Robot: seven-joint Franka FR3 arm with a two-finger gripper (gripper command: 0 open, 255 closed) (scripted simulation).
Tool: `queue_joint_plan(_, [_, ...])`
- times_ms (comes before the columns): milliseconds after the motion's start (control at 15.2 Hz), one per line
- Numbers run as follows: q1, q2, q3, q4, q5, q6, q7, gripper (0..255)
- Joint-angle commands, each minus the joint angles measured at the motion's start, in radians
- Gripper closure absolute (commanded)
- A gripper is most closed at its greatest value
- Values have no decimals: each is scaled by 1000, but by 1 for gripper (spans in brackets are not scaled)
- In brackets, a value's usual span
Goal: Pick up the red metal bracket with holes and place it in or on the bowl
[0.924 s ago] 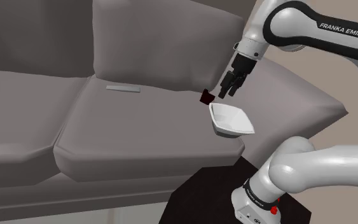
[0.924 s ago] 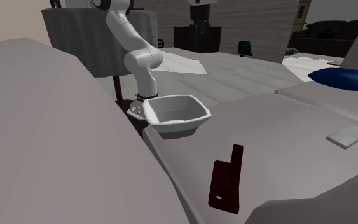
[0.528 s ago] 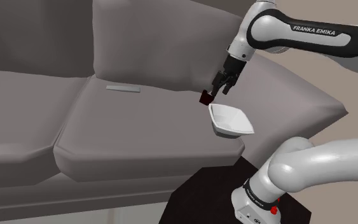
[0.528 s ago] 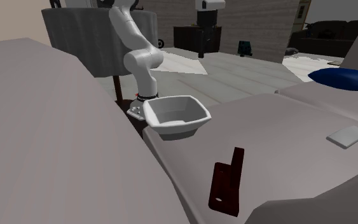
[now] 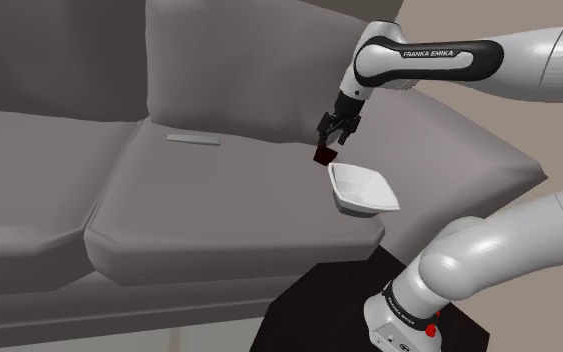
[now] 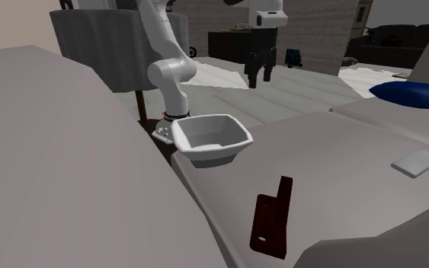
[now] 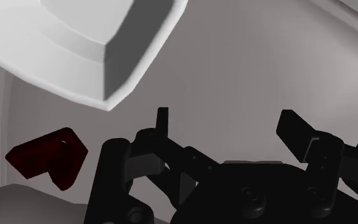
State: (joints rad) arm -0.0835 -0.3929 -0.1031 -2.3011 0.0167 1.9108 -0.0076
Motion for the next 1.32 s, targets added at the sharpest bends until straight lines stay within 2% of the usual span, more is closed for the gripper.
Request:
queue_joint_plan(0, [-15,58,-8,23,-15,41,14,0])
queue_joint_plan(594, [-73,346,-55,208,-69,162,73,0])
queue_joint_plan(1254, [-139,661,-118,497,-91,210,129,0])
